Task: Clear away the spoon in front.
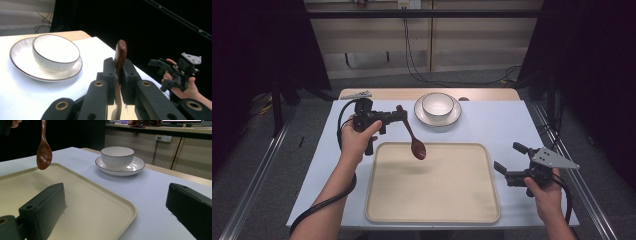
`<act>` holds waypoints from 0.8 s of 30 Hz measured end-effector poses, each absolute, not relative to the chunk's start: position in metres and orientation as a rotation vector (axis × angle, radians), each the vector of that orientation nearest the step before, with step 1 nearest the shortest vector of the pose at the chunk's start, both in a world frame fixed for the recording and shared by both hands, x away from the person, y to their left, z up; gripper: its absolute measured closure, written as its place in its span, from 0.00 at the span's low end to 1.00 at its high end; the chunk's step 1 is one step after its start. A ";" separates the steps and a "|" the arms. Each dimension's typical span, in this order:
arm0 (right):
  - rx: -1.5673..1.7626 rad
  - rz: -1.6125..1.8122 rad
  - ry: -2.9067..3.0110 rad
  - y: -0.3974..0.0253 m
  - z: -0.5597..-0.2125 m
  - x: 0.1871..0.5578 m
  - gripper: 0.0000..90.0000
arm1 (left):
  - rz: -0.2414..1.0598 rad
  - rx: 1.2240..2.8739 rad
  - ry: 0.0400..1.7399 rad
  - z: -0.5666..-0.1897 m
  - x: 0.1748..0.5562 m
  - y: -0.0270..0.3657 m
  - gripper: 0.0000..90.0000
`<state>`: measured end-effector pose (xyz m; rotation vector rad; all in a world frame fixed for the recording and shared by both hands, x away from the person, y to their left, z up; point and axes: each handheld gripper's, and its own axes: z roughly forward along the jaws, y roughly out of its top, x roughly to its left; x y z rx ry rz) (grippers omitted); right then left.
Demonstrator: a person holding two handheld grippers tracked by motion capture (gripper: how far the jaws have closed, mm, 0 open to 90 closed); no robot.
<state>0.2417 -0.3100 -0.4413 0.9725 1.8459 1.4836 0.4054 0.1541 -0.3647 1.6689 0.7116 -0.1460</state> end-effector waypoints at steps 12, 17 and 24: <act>0.975 1.482 1.847 -0.310 -0.441 0.242 0.03 | -0.161 1.724 0.703 -0.372 0.397 0.151 0.93; 0.977 1.481 1.851 -0.309 -0.442 0.242 0.03 | -0.168 1.737 0.699 -0.375 0.394 0.151 0.93; 0.968 1.486 1.854 -0.309 -0.442 0.242 0.03 | -0.194 1.768 0.701 -0.379 0.391 0.151 0.93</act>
